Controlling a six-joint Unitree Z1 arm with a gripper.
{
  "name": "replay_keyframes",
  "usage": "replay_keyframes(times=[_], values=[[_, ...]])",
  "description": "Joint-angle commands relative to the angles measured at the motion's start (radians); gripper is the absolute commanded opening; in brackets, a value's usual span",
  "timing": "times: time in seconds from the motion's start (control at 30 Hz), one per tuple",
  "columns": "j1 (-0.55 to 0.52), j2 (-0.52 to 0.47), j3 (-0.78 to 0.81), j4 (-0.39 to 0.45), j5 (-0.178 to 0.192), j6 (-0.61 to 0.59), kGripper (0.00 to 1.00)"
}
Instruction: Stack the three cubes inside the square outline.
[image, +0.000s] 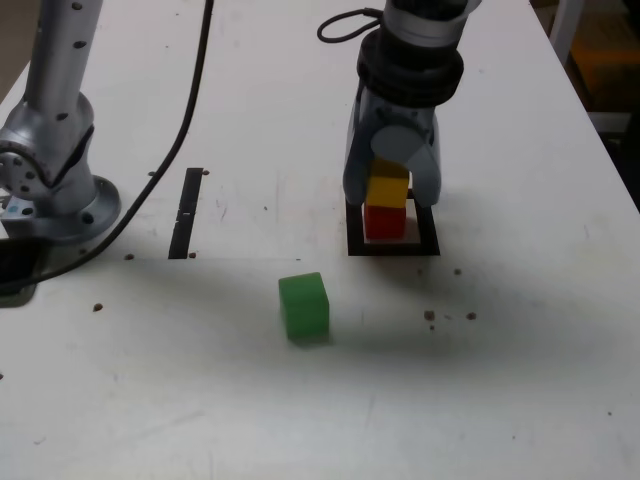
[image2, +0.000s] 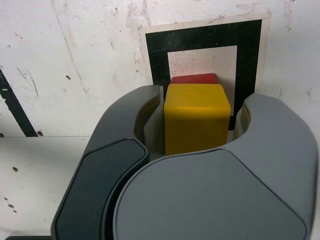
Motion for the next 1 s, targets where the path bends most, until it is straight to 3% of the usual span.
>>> replay_keyframes(times=[0.0,0.5,0.77,0.97], values=[[0.001,-0.013,-0.009,0.004,0.003,0.003,0.63],[0.001,-0.058,-0.038,0.083,0.03,-0.002,0.66],[-0.042,-0.21,-0.011,0.183,0.06,-0.062,0.71],[-0.116,-0.3,0.044,0.198,0.061,-0.145,0.71]])
